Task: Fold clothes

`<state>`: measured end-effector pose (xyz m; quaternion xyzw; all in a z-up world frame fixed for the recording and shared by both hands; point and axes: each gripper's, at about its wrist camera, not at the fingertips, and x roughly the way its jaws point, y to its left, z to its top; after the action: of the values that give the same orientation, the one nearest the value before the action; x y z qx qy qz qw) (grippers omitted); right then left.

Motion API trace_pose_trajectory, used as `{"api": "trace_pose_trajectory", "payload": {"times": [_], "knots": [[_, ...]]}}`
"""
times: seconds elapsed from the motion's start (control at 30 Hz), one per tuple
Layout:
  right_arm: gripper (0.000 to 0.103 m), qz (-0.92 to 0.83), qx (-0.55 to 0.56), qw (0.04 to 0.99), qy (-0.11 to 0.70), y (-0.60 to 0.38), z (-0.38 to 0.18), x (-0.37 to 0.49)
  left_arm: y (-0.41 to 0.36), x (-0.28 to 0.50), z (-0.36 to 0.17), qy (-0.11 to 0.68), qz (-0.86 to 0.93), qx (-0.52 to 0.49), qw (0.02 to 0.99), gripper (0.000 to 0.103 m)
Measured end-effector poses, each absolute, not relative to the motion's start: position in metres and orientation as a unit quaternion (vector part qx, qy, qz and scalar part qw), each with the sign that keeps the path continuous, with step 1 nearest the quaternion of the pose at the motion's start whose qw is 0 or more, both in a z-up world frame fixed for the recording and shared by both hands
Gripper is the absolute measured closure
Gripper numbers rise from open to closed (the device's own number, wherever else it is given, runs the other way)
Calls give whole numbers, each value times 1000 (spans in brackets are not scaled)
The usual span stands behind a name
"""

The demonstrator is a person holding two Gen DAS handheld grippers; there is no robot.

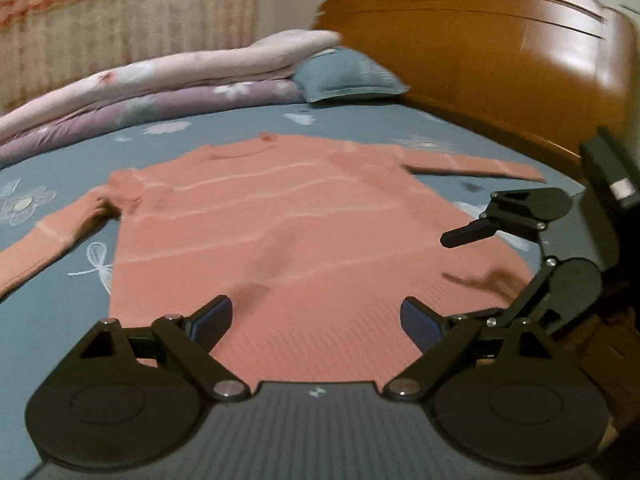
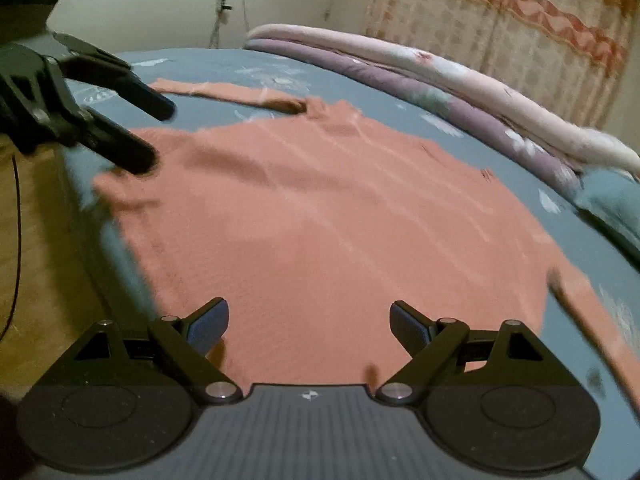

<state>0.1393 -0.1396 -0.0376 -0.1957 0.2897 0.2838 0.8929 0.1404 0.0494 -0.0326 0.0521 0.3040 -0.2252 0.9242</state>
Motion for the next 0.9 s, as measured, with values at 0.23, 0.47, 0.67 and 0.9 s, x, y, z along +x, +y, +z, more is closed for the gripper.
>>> {"api": "trace_pose_trajectory", "payload": {"times": [0.23,0.47,0.67,0.9], "knots": [[12,285,-171,883,331,-100,-57,212,85,159,-82,383,-169,-26,908,13],[7,295,-147,873,359,-138,-62,166,78,116,-81,400,-204,16,893,8],[8,319,-205,875,301,-121,-43,110,57,97,-75,345,-206,165,901,8],[9,302,-346,854,244,-78,-65,71,21,83,-87,281,-209,327,877,8]]}}
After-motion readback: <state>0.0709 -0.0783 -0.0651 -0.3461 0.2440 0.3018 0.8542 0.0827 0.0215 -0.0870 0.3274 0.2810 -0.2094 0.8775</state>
